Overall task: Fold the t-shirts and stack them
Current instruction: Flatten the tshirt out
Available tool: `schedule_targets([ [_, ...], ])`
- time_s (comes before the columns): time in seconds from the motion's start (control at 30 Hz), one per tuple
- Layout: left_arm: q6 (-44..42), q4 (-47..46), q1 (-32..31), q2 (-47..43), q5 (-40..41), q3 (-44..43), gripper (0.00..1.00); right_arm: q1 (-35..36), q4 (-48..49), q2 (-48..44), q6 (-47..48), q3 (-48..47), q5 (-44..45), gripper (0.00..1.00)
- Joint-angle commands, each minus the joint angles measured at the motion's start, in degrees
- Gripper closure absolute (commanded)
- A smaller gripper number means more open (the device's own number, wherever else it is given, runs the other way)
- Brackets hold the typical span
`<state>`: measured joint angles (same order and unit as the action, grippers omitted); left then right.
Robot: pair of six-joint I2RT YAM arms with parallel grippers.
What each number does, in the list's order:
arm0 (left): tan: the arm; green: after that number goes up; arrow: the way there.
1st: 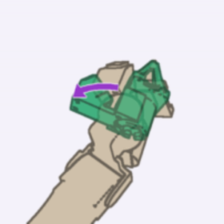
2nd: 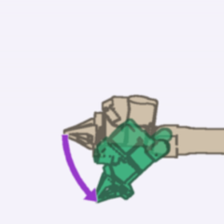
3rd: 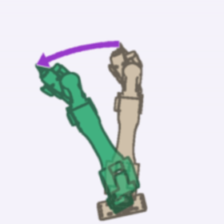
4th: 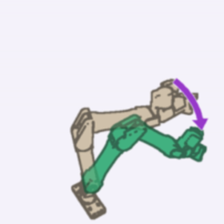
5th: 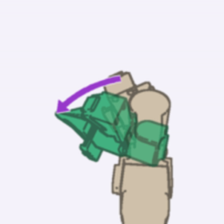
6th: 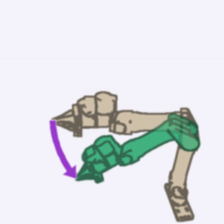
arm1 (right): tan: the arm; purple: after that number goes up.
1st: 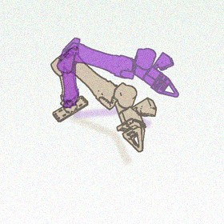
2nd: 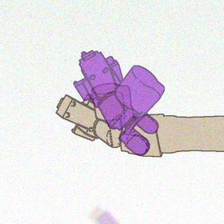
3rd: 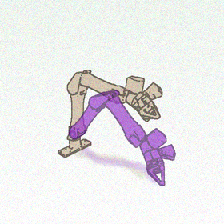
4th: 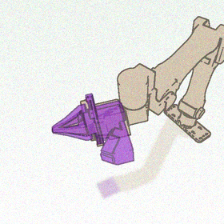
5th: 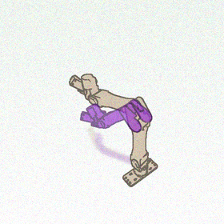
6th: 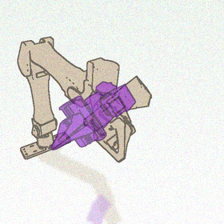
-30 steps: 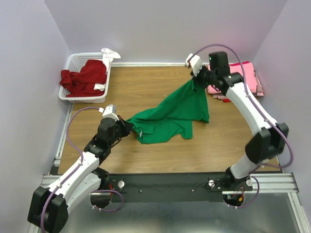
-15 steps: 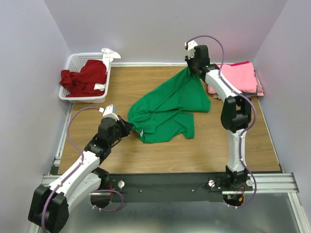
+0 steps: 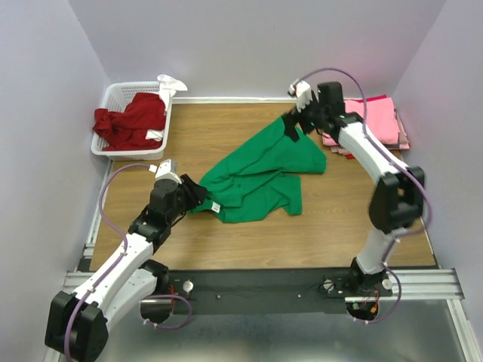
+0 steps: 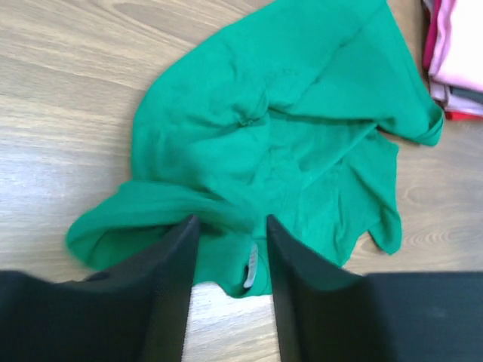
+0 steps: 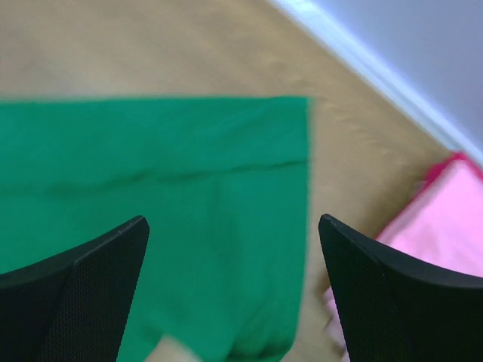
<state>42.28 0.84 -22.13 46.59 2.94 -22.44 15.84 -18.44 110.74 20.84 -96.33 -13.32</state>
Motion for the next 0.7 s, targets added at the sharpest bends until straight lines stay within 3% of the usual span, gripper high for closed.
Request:
schedule_targets([
  [0.0,-0.4,4.4,0.8,-2.7,3.4,-3.4,0.40,0.2,-14.9,-12.6,13.8,13.4,-26.2,0.00],
  [0.07,-0.4,6.4,0.9,-4.8,4.6,-4.5,0.34,0.3,-18.9,-16.5,15.8,21.0,-27.5,0.02],
  [0.17,-0.8,6.5,0.9,-7.3,2.7,-5.8,0.34,0.9,-19.6,-18.9,14.8,28.7,-24.3,0.09],
  [0.27,-2.6,3.2,0.9,-7.0,-5.0,-6.0,0.34,2.5,-19.4,-20.2,14.2,33.0,-19.3,0.15],
  [0.47,-7.0,1.0,-1.2,8.4,-15.0,-8.8,0.34,5.7,-16.2,-18.1,10.5,37.8,-12.6,0.20],
  [0.67,-11.7,7.7,-9.5,20.6,-6.2,-17.1,0.35,5.7,-13.3,-16.2,4.9,37.6,-10.7,0.20],
])
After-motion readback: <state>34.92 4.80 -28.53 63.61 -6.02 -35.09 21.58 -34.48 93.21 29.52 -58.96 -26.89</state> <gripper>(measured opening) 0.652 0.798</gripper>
